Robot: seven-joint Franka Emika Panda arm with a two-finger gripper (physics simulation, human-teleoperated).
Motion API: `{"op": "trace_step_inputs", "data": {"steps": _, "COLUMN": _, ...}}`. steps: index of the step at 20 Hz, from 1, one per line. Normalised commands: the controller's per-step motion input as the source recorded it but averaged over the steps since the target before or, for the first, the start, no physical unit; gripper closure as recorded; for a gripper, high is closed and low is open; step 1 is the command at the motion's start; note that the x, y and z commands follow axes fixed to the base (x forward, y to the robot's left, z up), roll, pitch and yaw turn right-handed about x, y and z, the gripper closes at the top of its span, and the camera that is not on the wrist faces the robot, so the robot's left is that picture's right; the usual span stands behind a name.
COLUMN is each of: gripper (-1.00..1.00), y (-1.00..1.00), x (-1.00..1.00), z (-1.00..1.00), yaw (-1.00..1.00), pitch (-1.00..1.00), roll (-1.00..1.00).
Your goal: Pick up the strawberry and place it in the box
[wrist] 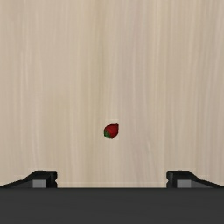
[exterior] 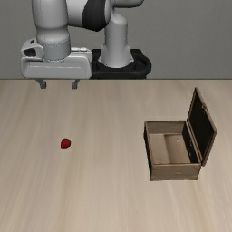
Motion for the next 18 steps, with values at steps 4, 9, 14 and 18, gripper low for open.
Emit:
{"op": "trace_step_inputs", "data": {"steps": 4, "gripper": -1.0, "y": 0.0, "x": 0.0, "z": -1.0, "yaw": 0.0, "pitch": 0.0, "roll": 0.0}}
{"op": "trace_step_inputs", "data": {"steps": 9, "gripper": -1.0, "y": 0.0, "x": 0.0, "z": -1.0, "yaw": 0.0, "pitch": 0.0, "roll": 0.0}}
{"op": "trace_step_inputs", "data": {"steps": 14, "gripper": -1.0, "y": 0.0, "x": 0.0, "z": -1.0, "yaw": 0.0, "pitch": 0.0, "roll": 0.0}}
{"op": "trace_step_inputs", "data": {"steps": 18, "gripper": -1.0, "y": 0.0, "x": 0.0, "z": -1.0, "yaw": 0.0, "pitch": 0.0, "roll": 0.0}}
